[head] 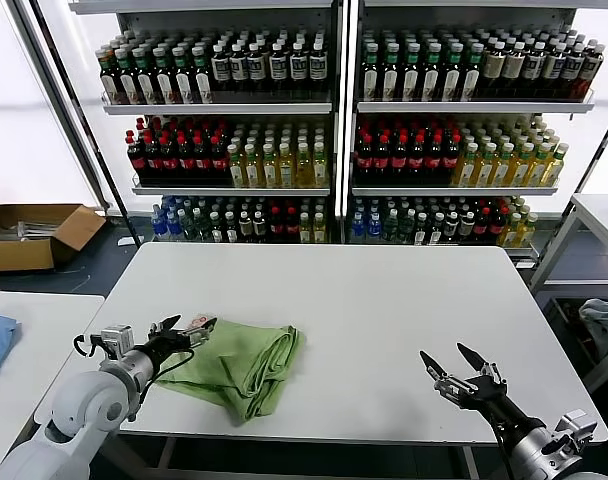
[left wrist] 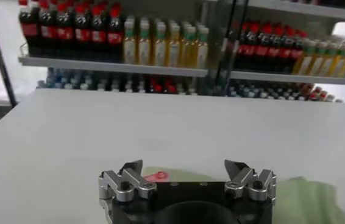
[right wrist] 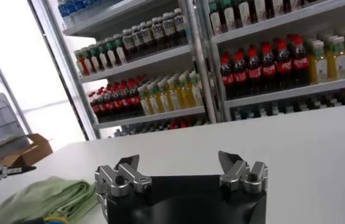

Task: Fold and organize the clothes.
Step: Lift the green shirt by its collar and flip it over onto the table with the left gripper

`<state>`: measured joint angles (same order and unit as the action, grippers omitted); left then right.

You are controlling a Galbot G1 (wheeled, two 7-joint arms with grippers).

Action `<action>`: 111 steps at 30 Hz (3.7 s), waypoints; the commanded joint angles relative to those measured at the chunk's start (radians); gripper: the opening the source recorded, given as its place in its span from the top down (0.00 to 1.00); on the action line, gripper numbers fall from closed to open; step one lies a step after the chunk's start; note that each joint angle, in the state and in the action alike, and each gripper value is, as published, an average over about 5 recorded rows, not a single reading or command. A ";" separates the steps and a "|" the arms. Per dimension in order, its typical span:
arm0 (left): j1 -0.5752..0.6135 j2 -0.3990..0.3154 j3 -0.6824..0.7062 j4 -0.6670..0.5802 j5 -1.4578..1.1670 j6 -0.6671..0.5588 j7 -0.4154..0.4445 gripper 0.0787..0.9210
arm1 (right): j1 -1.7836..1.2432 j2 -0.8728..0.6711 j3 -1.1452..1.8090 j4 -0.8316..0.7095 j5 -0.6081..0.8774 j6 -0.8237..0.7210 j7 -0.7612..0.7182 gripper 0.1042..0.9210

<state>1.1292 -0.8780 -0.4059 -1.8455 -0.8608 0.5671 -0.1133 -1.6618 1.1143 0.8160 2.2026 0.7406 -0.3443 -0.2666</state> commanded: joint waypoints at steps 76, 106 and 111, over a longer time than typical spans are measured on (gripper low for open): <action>-0.093 -0.037 -0.071 -0.134 -0.075 -0.011 -0.376 0.96 | 0.043 0.032 -0.038 0.023 -0.012 -0.006 0.008 0.12; -0.244 -0.213 0.243 -0.166 -0.244 0.008 -0.376 0.64 | 0.264 -0.061 -0.303 0.002 -0.027 -0.164 0.240 0.12; -0.193 -0.127 0.052 -0.138 -0.182 0.004 -0.254 0.47 | 0.483 -0.035 -0.552 -0.141 -0.051 -0.179 0.289 0.12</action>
<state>0.8957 -1.1028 -0.1539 -1.9335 -1.0118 0.5719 -0.5046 -1.4825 1.0910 0.5948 2.2261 0.7044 -0.4735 -0.0825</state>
